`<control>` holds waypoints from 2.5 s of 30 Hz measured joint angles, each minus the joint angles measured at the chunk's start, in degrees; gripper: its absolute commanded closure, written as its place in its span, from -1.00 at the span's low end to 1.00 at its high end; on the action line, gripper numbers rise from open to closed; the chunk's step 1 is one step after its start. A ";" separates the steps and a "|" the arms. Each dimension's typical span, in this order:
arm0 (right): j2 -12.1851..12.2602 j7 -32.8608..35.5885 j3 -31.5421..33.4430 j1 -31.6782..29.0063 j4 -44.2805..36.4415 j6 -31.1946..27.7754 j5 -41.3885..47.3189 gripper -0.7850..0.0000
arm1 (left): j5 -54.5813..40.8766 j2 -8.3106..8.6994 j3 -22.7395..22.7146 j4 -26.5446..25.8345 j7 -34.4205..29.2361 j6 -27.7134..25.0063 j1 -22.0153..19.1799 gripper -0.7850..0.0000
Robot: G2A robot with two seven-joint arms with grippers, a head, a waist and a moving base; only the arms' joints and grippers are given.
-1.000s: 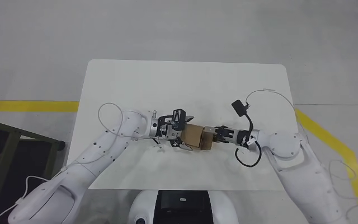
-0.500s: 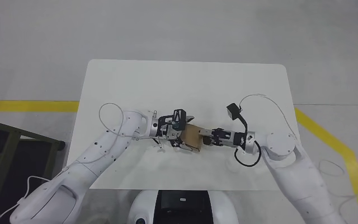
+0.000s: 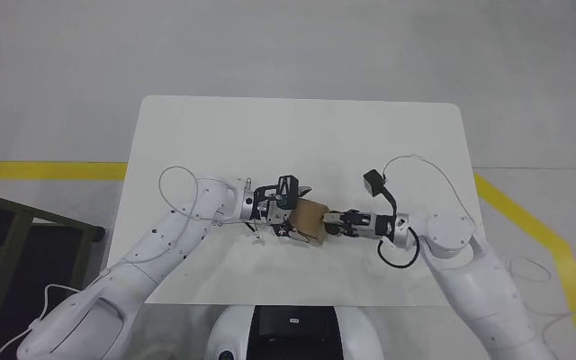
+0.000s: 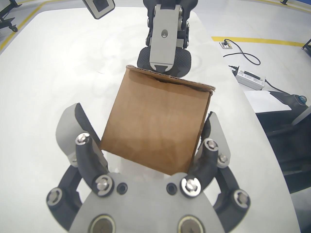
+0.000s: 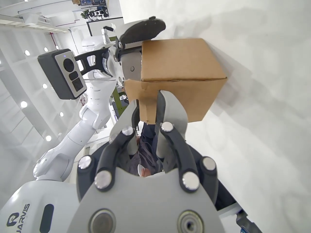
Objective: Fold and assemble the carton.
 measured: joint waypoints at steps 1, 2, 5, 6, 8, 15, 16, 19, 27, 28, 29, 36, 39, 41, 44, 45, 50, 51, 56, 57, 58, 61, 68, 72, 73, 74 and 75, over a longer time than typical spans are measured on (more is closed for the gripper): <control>0.03 0.03 -0.04 -0.01 -0.05 0.19 -0.23 0.47 | -0.03 0.00 -0.01 0.01 0.00 0.00 0.01 -1.00; 0.06 0.07 -0.08 -0.03 -0.11 0.39 -0.48 0.48 | -0.04 0.00 -0.02 0.01 -0.01 0.00 0.02 -1.00; 0.19 0.13 -0.13 -0.15 -0.50 1.11 -1.69 0.55 | -0.05 0.00 -0.06 0.00 -0.11 0.00 0.03 -1.00; 0.24 0.13 -0.11 -0.22 -0.64 1.37 -2.08 0.57 | -0.04 0.00 -0.08 0.00 -0.15 0.00 0.03 -1.00; 0.37 0.15 -0.03 -0.42 -0.99 2.02 -2.88 0.60 | -0.03 0.01 -0.13 -0.03 -0.21 0.00 0.06 -1.00; 0.81 0.42 0.86 -1.63 -2.24 3.32 -3.91 0.50 | -0.01 0.07 -0.35 -0.05 -0.16 0.00 0.26 -1.00; 0.90 0.48 1.12 -1.92 -2.44 3.35 -3.89 0.50 | -0.01 0.09 -0.37 -0.04 -0.19 0.00 0.28 -1.00; 1.10 0.61 1.72 -2.61 -2.92 3.44 -3.86 0.51 | 0.00 0.11 -0.43 -0.06 -0.29 0.00 0.33 -1.00; 1.43 0.89 2.33 -3.68 -3.26 3.84 -3.88 0.60 | -0.04 0.14 -0.45 -0.06 -0.48 0.00 0.42 -1.00; 1.43 0.92 2.23 -3.67 -3.14 3.77 -3.73 0.59 | -0.05 0.14 -0.44 -0.06 -0.52 0.00 0.41 -1.00; 1.40 0.96 2.06 -3.63 -3.01 3.69 -3.57 0.58 | -0.07 0.14 -0.43 -0.06 -0.54 0.00 0.41 -1.00; 1.04 1.01 0.65 -2.69 -1.43 2.31 -1.23 0.29 | -0.15 0.16 -0.37 -0.04 -0.60 0.00 0.41 -1.00; 0.91 1.07 0.11 -2.33 -0.73 1.83 -0.44 0.31 | -0.20 0.16 -0.25 0.03 -0.77 0.00 0.37 -1.00; 0.82 1.12 -0.20 -2.11 -0.41 1.30 0.17 0.36 | -0.30 0.16 -0.16 0.03 -0.77 0.00 0.34 -1.00; 0.69 1.11 -0.43 -1.99 -0.17 0.08 1.48 0.35 | -0.27 0.16 -0.09 0.03 -0.76 0.00 0.26 -1.00; 0.65 1.09 -0.46 -1.99 -0.10 -0.37 1.90 0.34 | -0.22 0.17 -0.09 0.03 -0.77 0.00 0.25 -1.00; 0.51 0.83 -0.57 -2.10 0.57 -1.63 3.91 0.35 | -0.17 0.20 -0.09 0.20 -0.74 0.00 0.32 -1.00; 0.47 0.79 -0.59 -2.13 0.73 -1.78 4.43 0.36 | -0.13 0.20 -0.10 0.21 -0.74 0.00 0.34 -1.00; 0.42 0.90 -0.71 -2.13 1.52 -2.11 5.47 0.49 | -0.16 0.22 -0.21 0.32 -0.74 0.00 0.40 -1.00; 0.42 0.92 -0.78 -2.10 1.70 -1.90 5.35 0.51 | -0.16 0.22 -0.24 0.32 -0.75 0.00 0.42 -1.00; 0.43 0.90 -0.89 -2.03 1.87 -1.55 5.09 0.51 | -0.16 0.22 -0.28 0.30 -0.77 0.00 0.45 -1.00; 0.43 0.68 -1.11 -1.86 2.08 -1.07 4.72 0.56 | -0.10 0.23 -0.34 0.25 -0.78 0.00 0.51 -1.00; 0.61 0.01 -1.04 -1.85 1.84 0.23 2.89 0.59 | -0.09 0.25 -0.34 0.27 -0.94 0.00 0.56 -1.00; 0.81 0.00 -0.73 -2.09 1.31 1.25 1.79 0.60 | -0.20 0.24 -0.30 0.27 -1.06 0.00 0.56 -1.00; 0.86 0.00 -0.70 -2.14 1.18 1.48 1.51 0.61 | -0.20 0.24 -0.28 0.27 -1.08 0.00 0.55 -1.00; 0.89 -0.01 -0.69 -2.18 1.07 1.67 1.26 0.61 | -0.20 0.24 -0.25 0.27 -1.09 0.00 0.54 -1.00; 0.92 -0.01 -0.71 -2.21 0.98 1.85 1.02 0.59 | -0.20 0.24 -0.23 0.27 -1.10 0.00 0.53 -1.00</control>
